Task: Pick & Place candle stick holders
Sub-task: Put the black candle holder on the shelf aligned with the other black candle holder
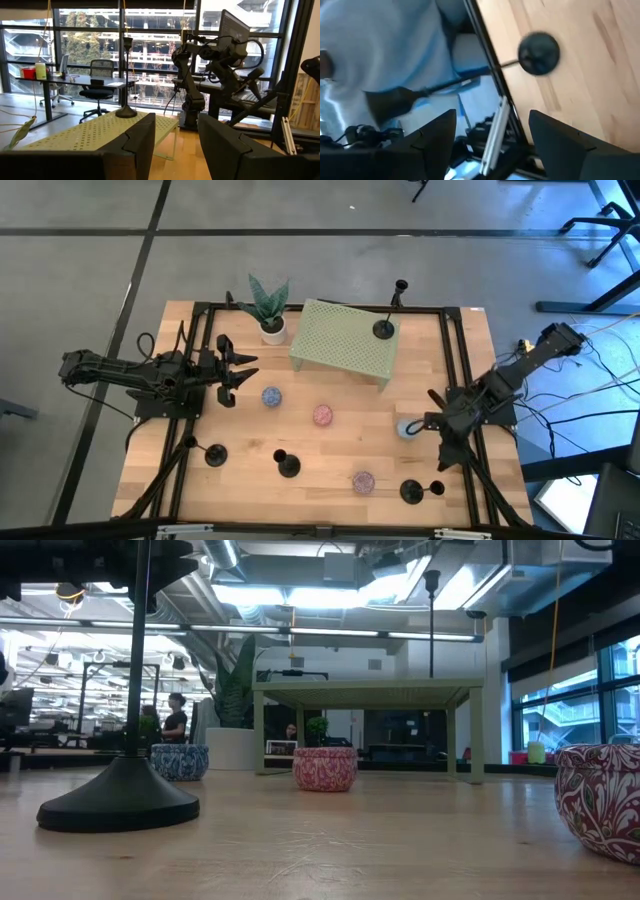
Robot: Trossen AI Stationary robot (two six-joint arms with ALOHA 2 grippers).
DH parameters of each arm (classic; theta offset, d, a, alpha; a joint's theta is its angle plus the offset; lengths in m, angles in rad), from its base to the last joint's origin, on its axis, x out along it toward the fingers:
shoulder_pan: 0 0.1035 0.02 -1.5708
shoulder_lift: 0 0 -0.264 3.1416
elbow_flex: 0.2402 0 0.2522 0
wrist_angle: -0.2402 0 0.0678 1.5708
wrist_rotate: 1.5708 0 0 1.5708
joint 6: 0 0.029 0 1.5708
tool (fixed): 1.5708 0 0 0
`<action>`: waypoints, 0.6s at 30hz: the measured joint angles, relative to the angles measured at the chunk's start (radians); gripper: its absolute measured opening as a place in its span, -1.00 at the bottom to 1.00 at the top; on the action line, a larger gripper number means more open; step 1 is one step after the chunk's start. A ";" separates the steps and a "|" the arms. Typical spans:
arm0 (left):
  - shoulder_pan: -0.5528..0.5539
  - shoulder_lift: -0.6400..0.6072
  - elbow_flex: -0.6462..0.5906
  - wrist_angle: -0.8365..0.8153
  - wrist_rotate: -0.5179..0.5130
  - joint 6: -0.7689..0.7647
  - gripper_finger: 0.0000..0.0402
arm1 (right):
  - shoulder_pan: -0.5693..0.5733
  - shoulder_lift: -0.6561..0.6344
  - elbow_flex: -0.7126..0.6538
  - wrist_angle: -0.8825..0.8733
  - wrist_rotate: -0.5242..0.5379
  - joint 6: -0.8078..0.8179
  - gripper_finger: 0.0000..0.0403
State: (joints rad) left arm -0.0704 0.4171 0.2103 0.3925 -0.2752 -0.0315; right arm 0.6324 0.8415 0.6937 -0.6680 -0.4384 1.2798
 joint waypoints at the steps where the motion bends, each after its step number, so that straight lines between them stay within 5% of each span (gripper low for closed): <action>1: 0.000 0.000 0.000 0.000 0.000 0.000 -0.28 | 0.015 0.003 0.000 0.000 0.019 0.000 0.26; 9: 0.000 0.000 0.000 0.000 0.000 0.000 -0.28 | 0.181 0.102 0.000 0.131 0.250 0.006 0.26; 18: 0.000 0.001 0.000 -0.001 0.005 0.000 -0.28 | 0.349 0.293 0.000 0.263 0.255 0.026 0.26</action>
State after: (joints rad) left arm -0.0704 0.4179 0.2100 0.3920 -0.2699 -0.0315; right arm 0.9816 1.1340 0.6935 -0.4054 -0.1836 1.3055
